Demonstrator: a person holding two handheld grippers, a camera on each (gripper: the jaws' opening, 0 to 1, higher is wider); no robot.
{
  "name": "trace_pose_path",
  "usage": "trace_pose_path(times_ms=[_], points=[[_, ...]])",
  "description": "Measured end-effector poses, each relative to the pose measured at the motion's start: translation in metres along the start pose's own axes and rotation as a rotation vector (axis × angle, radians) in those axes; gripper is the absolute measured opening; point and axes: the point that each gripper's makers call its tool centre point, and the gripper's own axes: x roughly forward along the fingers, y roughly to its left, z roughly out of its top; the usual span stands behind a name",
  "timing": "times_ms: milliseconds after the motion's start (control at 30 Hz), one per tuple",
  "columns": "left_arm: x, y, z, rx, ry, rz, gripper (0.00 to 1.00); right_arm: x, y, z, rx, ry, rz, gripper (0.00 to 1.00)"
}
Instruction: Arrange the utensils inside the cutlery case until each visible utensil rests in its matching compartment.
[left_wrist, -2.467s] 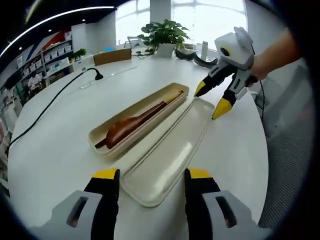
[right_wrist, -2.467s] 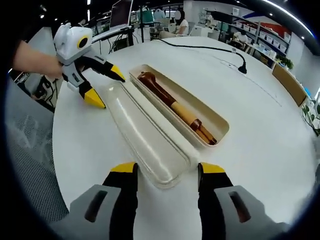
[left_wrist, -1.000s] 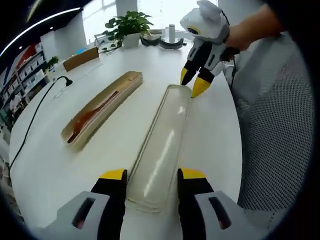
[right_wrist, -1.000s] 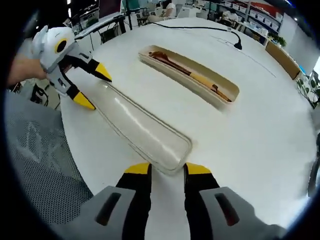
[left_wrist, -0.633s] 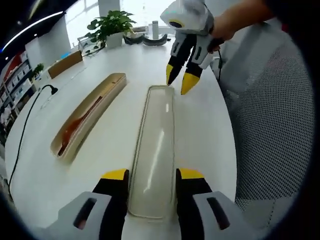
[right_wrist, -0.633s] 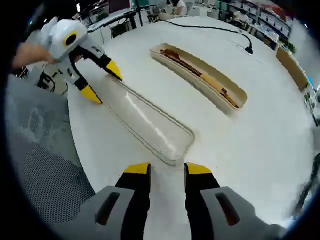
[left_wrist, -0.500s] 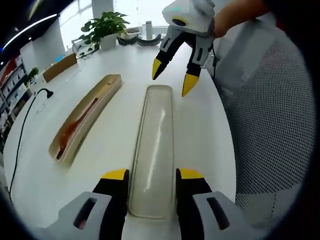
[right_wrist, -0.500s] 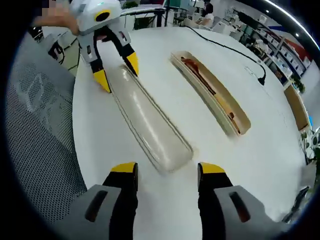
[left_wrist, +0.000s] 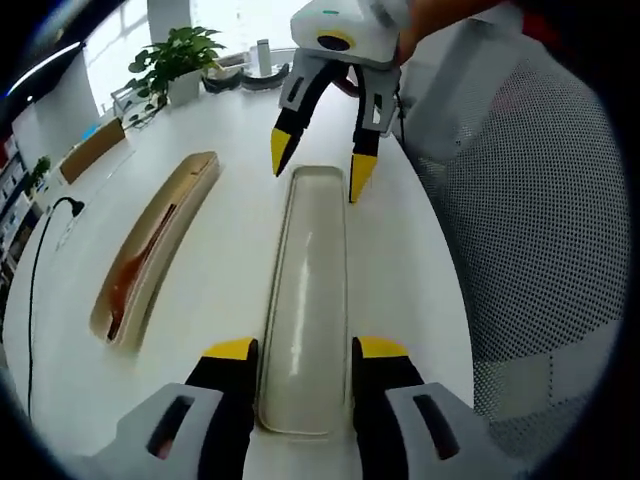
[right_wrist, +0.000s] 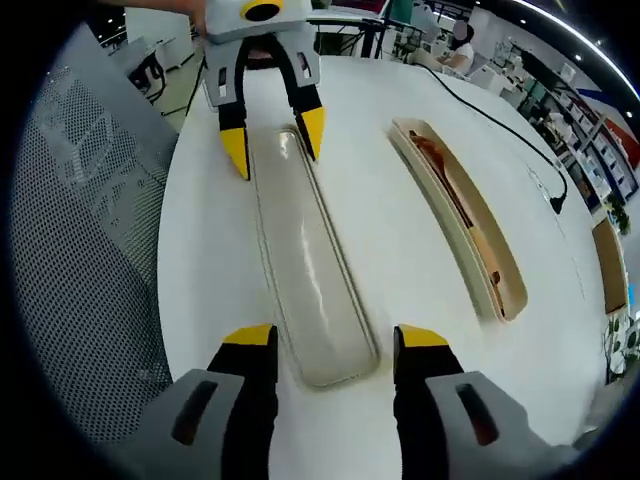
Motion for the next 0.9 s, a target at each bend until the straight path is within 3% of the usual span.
trace_pose_path(times_ms=[167, 300, 367, 600, 633, 733, 767, 833, 900], points=[[0.000, 0.001, 0.001, 0.001, -0.002, 0.000, 0.38, 0.004, 0.002, -0.003, 0.108, 0.007, 0.082, 0.38], [0.002, 0.001, 0.003, -0.008, 0.021, 0.003, 0.39, 0.005, 0.000, -0.001, 0.082, 0.036, 0.105, 0.38], [0.002, 0.001, 0.003, -0.005, 0.022, 0.004, 0.39, 0.004, 0.000, -0.001, 0.109, 0.043, 0.134, 0.38], [0.002, 0.002, 0.001, -0.070, 0.028, 0.006, 0.38, -0.006, 0.011, 0.005, 0.380, -0.025, 0.331, 0.39], [0.002, 0.002, 0.002, -0.059, 0.022, 0.006, 0.38, -0.006, 0.010, 0.004, 0.390, -0.029, 0.327, 0.39], [0.002, 0.002, 0.002, -0.060, 0.021, -0.005, 0.37, -0.006, 0.015, 0.006, 0.310, -0.069, 0.301, 0.38], [0.002, 0.001, 0.001, -0.042, 0.025, -0.016, 0.37, -0.008, 0.025, 0.002, 0.272, -0.053, 0.307, 0.40], [0.002, 0.001, 0.001, -0.036, 0.030, -0.025, 0.37, -0.007, 0.030, 0.004, 0.127, -0.084, 0.271, 0.48], [0.001, 0.000, 0.001, -0.020, 0.039, -0.042, 0.37, -0.008, 0.040, -0.004, 0.075, -0.067, 0.239, 0.50]])
